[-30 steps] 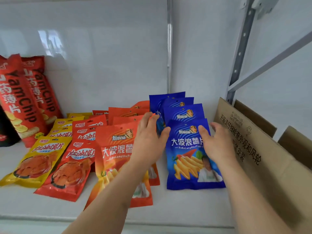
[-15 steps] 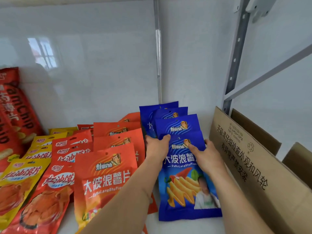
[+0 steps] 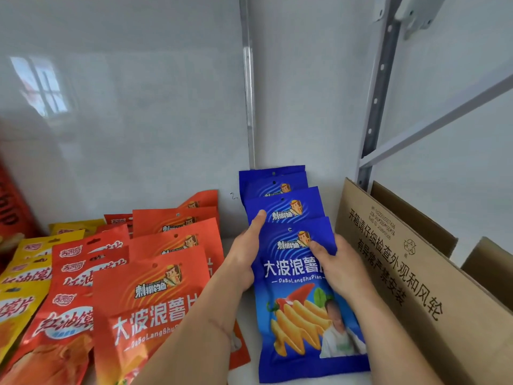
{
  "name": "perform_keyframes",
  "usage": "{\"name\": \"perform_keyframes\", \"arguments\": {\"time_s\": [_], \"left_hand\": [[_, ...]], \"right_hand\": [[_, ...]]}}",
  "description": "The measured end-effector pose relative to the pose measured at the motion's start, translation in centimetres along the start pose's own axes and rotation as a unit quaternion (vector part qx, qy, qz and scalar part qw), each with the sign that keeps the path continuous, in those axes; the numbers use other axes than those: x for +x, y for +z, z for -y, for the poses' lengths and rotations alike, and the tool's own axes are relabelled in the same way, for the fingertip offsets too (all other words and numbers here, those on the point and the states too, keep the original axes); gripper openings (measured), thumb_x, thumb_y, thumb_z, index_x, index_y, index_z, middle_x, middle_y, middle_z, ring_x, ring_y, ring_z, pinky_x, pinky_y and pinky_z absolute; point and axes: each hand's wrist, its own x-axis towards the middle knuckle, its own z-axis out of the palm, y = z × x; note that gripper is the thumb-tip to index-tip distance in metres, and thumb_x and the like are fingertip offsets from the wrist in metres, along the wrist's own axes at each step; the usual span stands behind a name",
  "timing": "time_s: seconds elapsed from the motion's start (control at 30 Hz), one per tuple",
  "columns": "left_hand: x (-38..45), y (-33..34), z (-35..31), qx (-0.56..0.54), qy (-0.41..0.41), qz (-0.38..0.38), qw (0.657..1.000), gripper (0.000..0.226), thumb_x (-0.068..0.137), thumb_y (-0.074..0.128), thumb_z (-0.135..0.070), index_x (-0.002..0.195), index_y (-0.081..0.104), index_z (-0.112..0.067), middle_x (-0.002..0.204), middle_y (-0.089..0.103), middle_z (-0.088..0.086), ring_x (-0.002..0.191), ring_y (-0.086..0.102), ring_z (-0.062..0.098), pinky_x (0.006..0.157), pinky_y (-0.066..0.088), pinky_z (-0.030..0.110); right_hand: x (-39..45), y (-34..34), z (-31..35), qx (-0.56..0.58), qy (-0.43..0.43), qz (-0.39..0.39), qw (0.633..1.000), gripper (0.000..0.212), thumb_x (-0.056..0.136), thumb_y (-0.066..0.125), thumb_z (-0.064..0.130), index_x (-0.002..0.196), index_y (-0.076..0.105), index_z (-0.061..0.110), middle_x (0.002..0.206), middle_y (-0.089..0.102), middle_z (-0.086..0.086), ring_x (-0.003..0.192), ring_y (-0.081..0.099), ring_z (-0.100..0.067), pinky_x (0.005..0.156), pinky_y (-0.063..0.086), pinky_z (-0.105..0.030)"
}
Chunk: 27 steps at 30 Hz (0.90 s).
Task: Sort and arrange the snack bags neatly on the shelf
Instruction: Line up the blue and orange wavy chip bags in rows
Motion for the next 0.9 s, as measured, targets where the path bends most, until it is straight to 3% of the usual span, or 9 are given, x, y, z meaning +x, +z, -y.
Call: {"name": "perform_keyframes", "arguments": {"time_s": [0.17,0.47,0.6,0.67,0.73,0.8,0.9], "left_hand": [[0.4,0.7,0.2,-0.024,0.039,0.039,0.998,0.069,0.080,0.067,-0.067,0.127,0.059,-0.017,0.107,0.078,0.009,0.097,0.075,0.031,0.093,0.057,0.053],[1.1,1.0,0.9,0.001,0.073,0.013,0.997,0.059,0.083,0.074,-0.052,0.126,0.052,-0.018,0.100,0.079,0.008,0.084,0.078,0.025,0.068,0.063,0.039],[1.0,1.1,1.5,0.007,0.064,0.028,0.998,0.049,0.086,0.076,-0.041,0.123,0.053,-0.018,0.098,0.079,0.008,0.085,0.077,0.028,0.075,0.063,0.044],[1.4,1.0,1.8,0.021,0.064,0.012,0.998,0.043,0.090,0.073,-0.036,0.123,0.053,-0.016,0.099,0.078,0.009,0.085,0.077,0.028,0.075,0.063,0.043],[1.9,0.9,2.1,0.034,0.068,-0.008,0.997,0.040,0.093,0.070,-0.036,0.124,0.053,-0.016,0.100,0.078,0.008,0.084,0.077,0.027,0.078,0.063,0.045],[2.2,0.9,2.3,0.039,0.078,-0.021,0.996,0.040,0.094,0.068,-0.037,0.124,0.054,-0.015,0.099,0.078,0.008,0.083,0.078,0.026,0.079,0.063,0.046],[2.4,0.9,2.3,0.035,0.094,-0.038,0.994,0.038,0.096,0.065,-0.039,0.124,0.054,-0.015,0.100,0.078,0.007,0.081,0.078,0.024,0.068,0.062,0.038]], "right_hand": [[0.4,-0.3,-0.3,0.049,0.002,-0.037,0.998,0.023,0.090,0.069,0.040,0.101,0.057,0.022,0.087,0.073,0.005,0.071,0.072,-0.010,0.065,0.056,-0.032],[0.4,-0.8,-0.8,-0.042,0.016,-0.074,0.996,0.033,0.092,0.060,0.050,0.101,0.057,0.018,0.088,0.070,0.007,0.070,0.065,-0.004,0.054,0.043,-0.023],[0.0,-1.1,0.0,-0.056,0.004,-0.060,0.997,0.039,0.092,0.057,0.055,0.111,0.055,0.020,0.088,0.068,0.011,0.072,0.066,-0.002,0.055,0.046,-0.022],[-0.4,-1.5,0.5,-0.041,0.006,-0.049,0.998,0.049,0.092,0.055,0.057,0.128,0.052,0.022,0.101,0.069,0.011,0.078,0.067,-0.002,0.056,0.047,-0.019],[-1.1,-2.2,1.2,-0.038,0.019,-0.045,0.998,0.071,0.090,0.054,0.060,0.148,0.035,0.023,0.127,0.062,0.003,0.096,0.065,-0.007,0.062,0.048,-0.018],[-2.4,-3.0,1.7,-0.061,0.027,-0.047,0.997,0.087,0.086,0.055,0.064,0.155,0.021,0.023,0.147,0.046,-0.002,0.120,0.056,-0.014,0.078,0.052,-0.024],[-5.4,-2.8,1.0,-0.146,0.022,-0.018,0.989,0.105,0.074,0.061,0.076,0.155,0.015,0.029,0.153,0.036,0.004,0.136,0.042,-0.014,0.102,0.047,-0.036]]}}
